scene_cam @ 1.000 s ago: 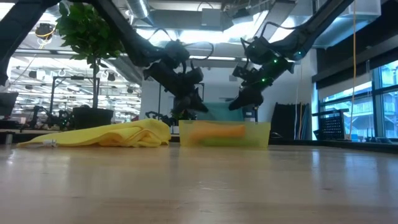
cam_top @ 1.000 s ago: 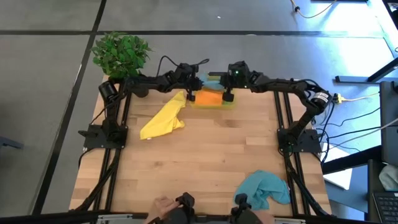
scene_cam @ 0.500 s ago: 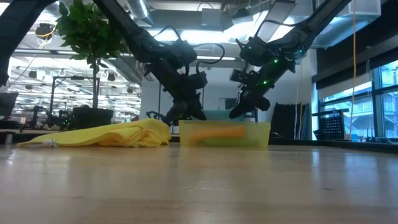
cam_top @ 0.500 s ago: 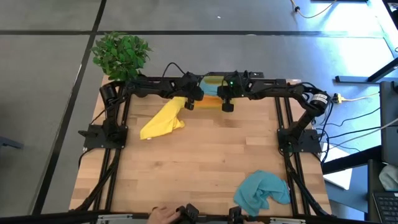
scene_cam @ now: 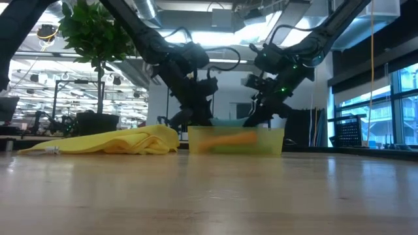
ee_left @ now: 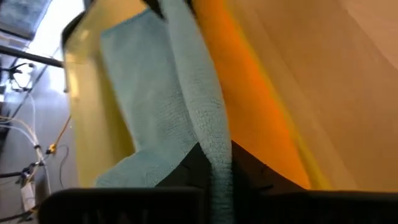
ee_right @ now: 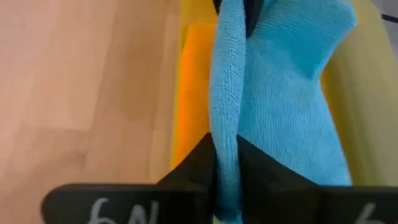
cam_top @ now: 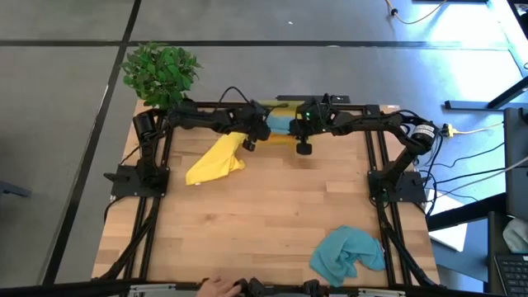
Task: Fold microfiber towels
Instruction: Stack the folded top blue microfiber cloth on the top of the orange microfiber cloth, then fold the blue microfiber cloth
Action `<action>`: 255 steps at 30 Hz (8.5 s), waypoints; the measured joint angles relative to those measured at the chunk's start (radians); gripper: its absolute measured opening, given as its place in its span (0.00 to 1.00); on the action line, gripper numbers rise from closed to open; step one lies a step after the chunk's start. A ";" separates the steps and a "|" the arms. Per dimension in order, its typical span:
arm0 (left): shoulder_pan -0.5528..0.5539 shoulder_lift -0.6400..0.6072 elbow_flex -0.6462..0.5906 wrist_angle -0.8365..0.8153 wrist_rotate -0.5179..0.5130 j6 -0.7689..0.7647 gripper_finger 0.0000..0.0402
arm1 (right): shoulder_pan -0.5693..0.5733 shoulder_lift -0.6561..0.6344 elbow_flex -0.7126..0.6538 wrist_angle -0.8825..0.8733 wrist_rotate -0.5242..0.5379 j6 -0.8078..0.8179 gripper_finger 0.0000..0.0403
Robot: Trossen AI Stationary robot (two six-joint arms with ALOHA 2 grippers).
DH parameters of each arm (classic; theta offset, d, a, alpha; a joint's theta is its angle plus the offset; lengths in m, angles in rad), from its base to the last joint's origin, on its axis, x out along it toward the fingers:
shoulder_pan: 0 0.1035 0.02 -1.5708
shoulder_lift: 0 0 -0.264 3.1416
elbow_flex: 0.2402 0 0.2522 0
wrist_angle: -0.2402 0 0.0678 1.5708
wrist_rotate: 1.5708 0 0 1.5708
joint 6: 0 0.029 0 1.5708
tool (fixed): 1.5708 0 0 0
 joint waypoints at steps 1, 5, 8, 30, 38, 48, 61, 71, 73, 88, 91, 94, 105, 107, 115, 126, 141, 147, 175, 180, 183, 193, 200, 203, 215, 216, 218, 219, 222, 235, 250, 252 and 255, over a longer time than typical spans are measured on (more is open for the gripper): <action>-0.003 0.000 0.000 -0.010 -0.001 0.009 0.08 | 0.000 0.000 -0.001 -0.003 -0.005 0.006 0.12; -0.016 0.000 0.000 -0.019 -0.018 0.016 0.14 | -0.001 0.000 -0.002 -0.011 -0.004 0.021 0.17; -0.025 0.000 0.000 -0.020 -0.039 0.016 0.18 | -0.001 0.000 -0.002 -0.019 -0.004 0.021 0.22; -0.115 -0.051 0.193 -0.289 -0.195 -0.023 0.33 | 0.010 -0.190 0.030 -0.118 0.020 -0.002 0.49; -0.058 -0.133 0.193 -0.271 0.176 -0.223 0.33 | 0.003 -0.183 0.002 -0.025 -0.149 0.059 0.48; 0.149 -0.137 -0.124 0.406 0.523 -0.610 0.33 | -0.090 -0.177 -0.320 0.706 -0.303 0.233 0.36; 0.139 0.013 -0.231 0.650 0.395 -0.709 0.33 | -0.116 0.063 -0.306 0.837 -0.287 0.305 0.34; 0.143 0.056 -0.229 0.652 0.351 -0.745 0.33 | -0.116 0.169 -0.220 0.761 -0.258 0.337 0.34; 0.144 0.056 -0.221 0.630 0.350 -0.779 0.33 | -0.116 0.170 -0.213 0.729 -0.258 0.337 0.34; 0.119 -0.199 -0.174 0.389 0.467 -0.800 0.32 | -0.116 -0.123 -0.209 0.491 -0.261 0.338 0.34; 0.065 -0.349 -0.239 0.392 0.395 -0.775 0.32 | -0.102 -0.256 -0.215 0.404 -0.261 0.338 0.34; -0.009 -0.493 -0.340 0.416 0.303 -0.772 0.32 | -0.063 -0.379 -0.249 0.346 -0.261 0.342 0.34; -0.306 -0.830 -0.730 0.653 -0.004 -0.883 0.32 | 0.175 -0.734 -0.517 0.498 -0.176 0.483 0.34; -0.334 -0.827 -0.764 0.700 -0.041 -0.883 0.32 | 0.216 -0.758 -0.570 0.568 -0.152 0.496 0.34; -0.339 -0.814 -0.783 0.728 -0.072 -0.850 0.32 | 0.293 -0.758 -0.695 0.809 -0.090 0.448 0.34; -0.311 -0.814 -0.750 0.793 -0.004 -0.829 0.33 | 0.300 -0.758 -0.574 0.802 -0.105 0.410 0.34; -0.570 -0.817 -0.703 0.784 0.019 -0.853 0.33 | 0.567 -0.743 -0.281 -0.291 -0.162 0.596 0.34; -0.652 -0.817 -0.703 0.783 -0.047 -0.875 0.33 | 0.844 -0.738 -0.260 -0.387 -0.140 0.960 0.34; -0.665 -0.816 -0.703 0.737 -0.175 -0.849 0.33 | 1.113 -0.138 -0.254 -0.287 0.132 1.322 0.34; -0.636 -0.812 -0.703 0.738 -0.176 -0.849 0.33 | 0.919 -0.149 -0.266 -0.007 0.338 1.040 0.34; -0.627 -0.796 -0.703 0.736 -0.176 -0.849 0.33 | 0.809 -0.155 -0.260 0.169 0.381 0.937 0.34; -0.648 -0.696 -0.702 0.733 -0.174 -0.748 0.33 | 0.639 -0.217 -0.263 0.441 0.364 0.792 0.34; -0.711 -0.471 -0.650 0.726 -0.136 -0.777 0.33 | 0.658 -0.305 -0.261 0.457 0.359 0.732 0.34; -0.737 -0.353 -0.553 0.657 -0.085 -0.774 0.33 | 0.688 -0.308 -0.262 0.450 0.357 0.730 0.34; -0.770 0.007 -0.033 0.057 0.029 -0.875 0.33 | 0.746 -0.309 -0.262 0.399 0.404 0.698 0.34; -0.778 0.032 -0.020 0.048 0.029 -0.866 0.33 | 0.746 -0.309 -0.262 0.398 0.404 0.697 0.34; -0.789 0.074 0.006 0.037 0.030 -0.829 0.33 | 0.746 -0.309 -0.262 0.397 0.404 0.697 0.34; -0.792 0.087 0.018 0.032 0.030 -0.807 0.33 | 0.746 -0.309 -0.262 0.397 0.404 0.697 0.34; -0.793 0.107 0.052 0.016 0.005 -0.774 0.33 | 0.746 -0.309 -0.262 0.398 0.404 0.692 0.34; -0.805 0.118 0.063 -0.016 -0.060 -0.733 0.33 | 0.745 -0.309 -0.262 0.407 0.422 0.648 0.34; -0.809 0.143 0.062 0.015 0.018 -0.716 0.33 | 0.744 -0.309 -0.262 0.406 0.446 0.648 0.34; -0.808 0.165 0.061 0.040 0.027 -0.696 0.33 | 0.744 -0.309 -0.261 0.406 0.446 0.652 0.34; -0.808 0.177 0.063 0.050 0.028 -0.684 0.33 | 0.744 -0.309 -0.261 0.404 0.446 0.673 0.34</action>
